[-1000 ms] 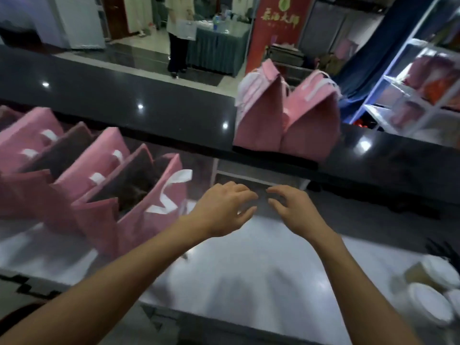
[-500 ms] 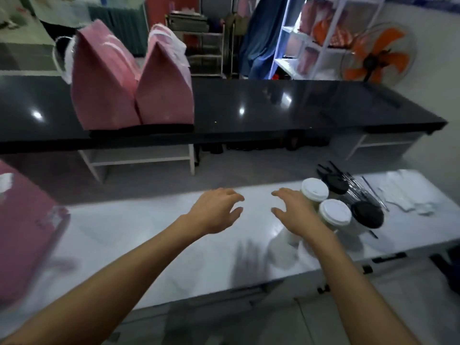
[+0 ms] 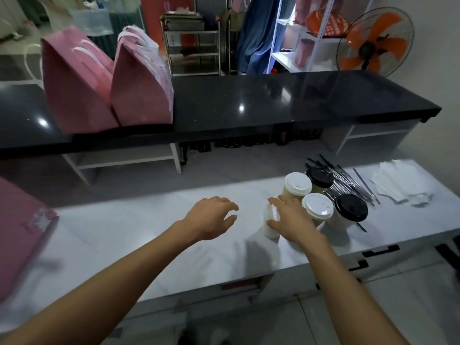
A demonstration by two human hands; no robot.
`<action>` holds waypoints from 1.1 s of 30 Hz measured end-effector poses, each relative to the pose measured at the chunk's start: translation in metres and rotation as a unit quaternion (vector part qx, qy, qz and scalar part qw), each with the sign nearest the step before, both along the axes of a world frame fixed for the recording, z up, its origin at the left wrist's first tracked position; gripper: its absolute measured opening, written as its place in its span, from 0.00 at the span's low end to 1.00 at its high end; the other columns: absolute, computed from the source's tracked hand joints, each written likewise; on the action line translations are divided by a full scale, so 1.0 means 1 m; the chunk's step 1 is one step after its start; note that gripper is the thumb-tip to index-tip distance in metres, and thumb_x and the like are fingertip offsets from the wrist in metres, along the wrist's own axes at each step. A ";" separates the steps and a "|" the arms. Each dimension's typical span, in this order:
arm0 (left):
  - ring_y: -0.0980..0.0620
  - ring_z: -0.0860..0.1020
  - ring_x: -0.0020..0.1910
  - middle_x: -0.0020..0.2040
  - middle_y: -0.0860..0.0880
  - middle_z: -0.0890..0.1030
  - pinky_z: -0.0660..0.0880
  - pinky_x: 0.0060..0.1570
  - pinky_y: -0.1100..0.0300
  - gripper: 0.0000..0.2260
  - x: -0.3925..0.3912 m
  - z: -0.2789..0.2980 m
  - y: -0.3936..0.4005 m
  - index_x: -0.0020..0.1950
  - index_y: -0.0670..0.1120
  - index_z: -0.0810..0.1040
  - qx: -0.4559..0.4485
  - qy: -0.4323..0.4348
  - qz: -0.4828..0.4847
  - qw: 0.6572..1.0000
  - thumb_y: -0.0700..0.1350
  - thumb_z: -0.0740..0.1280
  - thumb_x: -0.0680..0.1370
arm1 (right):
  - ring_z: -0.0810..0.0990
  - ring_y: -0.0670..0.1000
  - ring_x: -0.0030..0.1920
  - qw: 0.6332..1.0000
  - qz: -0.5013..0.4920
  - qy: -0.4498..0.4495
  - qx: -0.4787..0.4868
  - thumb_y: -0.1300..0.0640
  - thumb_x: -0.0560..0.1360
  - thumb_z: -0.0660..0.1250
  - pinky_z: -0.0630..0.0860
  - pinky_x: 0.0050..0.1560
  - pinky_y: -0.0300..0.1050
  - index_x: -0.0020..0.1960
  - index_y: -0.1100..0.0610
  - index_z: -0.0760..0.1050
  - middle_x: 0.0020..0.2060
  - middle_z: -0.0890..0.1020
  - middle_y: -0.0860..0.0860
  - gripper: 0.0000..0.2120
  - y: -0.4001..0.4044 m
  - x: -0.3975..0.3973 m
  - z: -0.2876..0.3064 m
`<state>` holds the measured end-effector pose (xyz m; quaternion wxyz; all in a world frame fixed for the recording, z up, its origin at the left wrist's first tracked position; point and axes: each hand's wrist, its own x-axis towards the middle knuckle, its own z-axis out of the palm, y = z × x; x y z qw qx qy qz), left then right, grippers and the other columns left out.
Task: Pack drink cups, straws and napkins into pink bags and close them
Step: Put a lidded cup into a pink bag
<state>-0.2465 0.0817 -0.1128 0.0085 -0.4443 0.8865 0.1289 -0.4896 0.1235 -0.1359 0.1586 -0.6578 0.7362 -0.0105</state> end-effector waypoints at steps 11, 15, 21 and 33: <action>0.52 0.75 0.65 0.67 0.57 0.77 0.74 0.59 0.53 0.16 0.058 0.031 -0.010 0.69 0.56 0.75 -0.052 0.022 0.071 0.996 0.57 0.59 0.83 | 0.63 0.52 0.71 0.981 0.088 -0.114 -0.131 0.43 0.76 0.69 0.70 0.67 0.53 0.77 0.44 0.62 0.74 0.65 0.46 0.32 -0.046 0.071 0.044; 0.53 0.74 0.65 0.67 0.57 0.77 0.73 0.60 0.54 0.16 0.108 0.045 -0.005 0.69 0.56 0.75 -0.085 0.037 0.119 0.989 0.56 0.60 0.83 | 0.64 0.52 0.71 0.965 0.150 -0.144 -0.157 0.43 0.76 0.70 0.72 0.66 0.54 0.77 0.44 0.62 0.74 0.66 0.45 0.33 -0.068 0.120 0.067; 0.53 0.76 0.62 0.63 0.57 0.80 0.75 0.59 0.53 0.12 0.222 0.073 0.014 0.65 0.57 0.79 -0.138 0.082 0.210 0.965 0.52 0.65 0.82 | 0.63 0.50 0.71 0.922 0.276 -0.194 -0.191 0.44 0.75 0.70 0.69 0.69 0.52 0.77 0.45 0.64 0.73 0.66 0.44 0.33 -0.098 0.233 0.107; 0.48 0.81 0.51 0.54 0.50 0.85 0.75 0.48 0.57 0.21 0.470 0.106 0.079 0.58 0.48 0.84 -0.244 0.157 0.375 0.880 0.53 0.55 0.76 | 0.70 0.51 0.70 0.821 0.441 -0.285 -0.226 0.41 0.73 0.72 0.70 0.70 0.54 0.75 0.48 0.69 0.71 0.71 0.48 0.33 -0.109 0.502 0.170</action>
